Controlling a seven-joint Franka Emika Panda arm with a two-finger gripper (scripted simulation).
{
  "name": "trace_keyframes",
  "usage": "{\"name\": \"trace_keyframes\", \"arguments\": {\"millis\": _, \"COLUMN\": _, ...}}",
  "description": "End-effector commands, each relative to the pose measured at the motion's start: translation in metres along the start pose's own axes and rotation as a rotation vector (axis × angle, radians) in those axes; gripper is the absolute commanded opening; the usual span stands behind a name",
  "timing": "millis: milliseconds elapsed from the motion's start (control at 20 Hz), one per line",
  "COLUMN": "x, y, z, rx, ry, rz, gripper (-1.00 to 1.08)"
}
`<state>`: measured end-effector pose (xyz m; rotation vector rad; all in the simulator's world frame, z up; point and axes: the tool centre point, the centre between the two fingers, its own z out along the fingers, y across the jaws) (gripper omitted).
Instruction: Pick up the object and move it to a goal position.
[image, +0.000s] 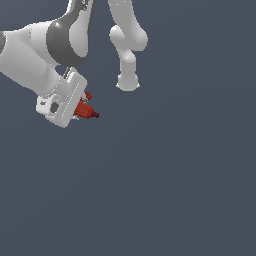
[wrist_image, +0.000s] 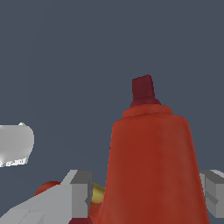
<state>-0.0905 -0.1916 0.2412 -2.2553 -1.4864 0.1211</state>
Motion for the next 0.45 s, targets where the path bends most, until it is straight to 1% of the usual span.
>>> {"name": "trace_keyframes", "arguments": {"millis": 0, "x": -0.0095, "y": -0.0053, "z": -0.0115, "rx": -0.002, "ry": -0.001, "rz": -0.002, "gripper": -1.0}}
{"name": "trace_keyframes", "arguments": {"millis": 200, "x": -0.0165, "y": -0.0079, "z": -0.0187, "rx": -0.002, "ry": -0.001, "rz": -0.003, "gripper": -1.0}}
{"name": "trace_keyframes", "arguments": {"millis": 400, "x": -0.0157, "y": -0.0063, "z": -0.0181, "rx": -0.002, "ry": -0.002, "rz": -0.003, "gripper": -1.0}}
